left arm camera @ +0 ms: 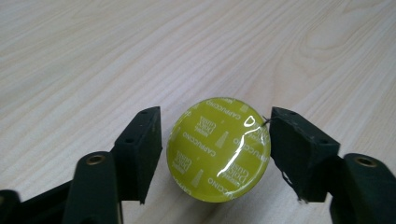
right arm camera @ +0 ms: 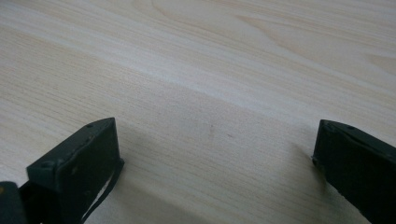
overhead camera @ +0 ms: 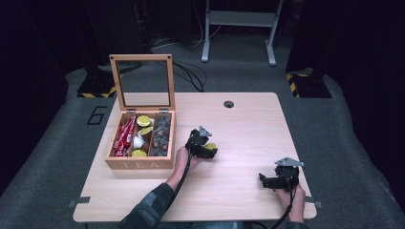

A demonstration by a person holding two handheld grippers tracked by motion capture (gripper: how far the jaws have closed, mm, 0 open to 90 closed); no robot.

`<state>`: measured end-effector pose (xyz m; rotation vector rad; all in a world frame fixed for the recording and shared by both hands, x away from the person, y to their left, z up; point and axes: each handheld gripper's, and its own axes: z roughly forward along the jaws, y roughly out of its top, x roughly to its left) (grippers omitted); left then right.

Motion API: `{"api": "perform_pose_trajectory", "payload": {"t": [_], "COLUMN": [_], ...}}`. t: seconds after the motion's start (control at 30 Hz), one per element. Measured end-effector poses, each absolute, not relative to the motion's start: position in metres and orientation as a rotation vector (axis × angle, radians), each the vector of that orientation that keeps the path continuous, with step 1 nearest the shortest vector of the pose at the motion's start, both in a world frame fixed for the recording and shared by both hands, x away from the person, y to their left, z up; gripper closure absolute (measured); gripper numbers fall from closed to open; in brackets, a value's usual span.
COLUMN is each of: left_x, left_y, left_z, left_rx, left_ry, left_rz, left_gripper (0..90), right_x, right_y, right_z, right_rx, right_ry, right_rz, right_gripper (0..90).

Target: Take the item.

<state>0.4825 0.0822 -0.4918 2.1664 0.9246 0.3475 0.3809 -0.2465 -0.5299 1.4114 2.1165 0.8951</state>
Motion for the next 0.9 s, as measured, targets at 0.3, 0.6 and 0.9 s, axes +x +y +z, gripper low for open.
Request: {"api": "perform_pose_trajectory", "payload": {"t": [0.3, 0.6, 0.9], "left_x": [0.477, 0.466, 0.453], "left_y": [0.087, 0.097, 0.110], "left_z": [-0.478, -0.457, -0.443], "left_rx": [2.164, 2.114, 2.109], "left_ry": [0.895, 0.884, 0.865], "left_rz": [0.332, 0.317, 0.297], "left_gripper": [19.1, 12.3, 9.2], "right_x": [0.381, 0.381, 0.381], "right_y": [-0.247, -0.247, -0.247], "right_z": [-0.530, -0.530, -0.530], "right_rx": [1.412, 1.413, 1.413], "right_ry": [2.117, 2.117, 2.118], "right_rz": [0.895, 0.895, 0.896], "right_gripper": [0.0, 0.0, 0.0]}}
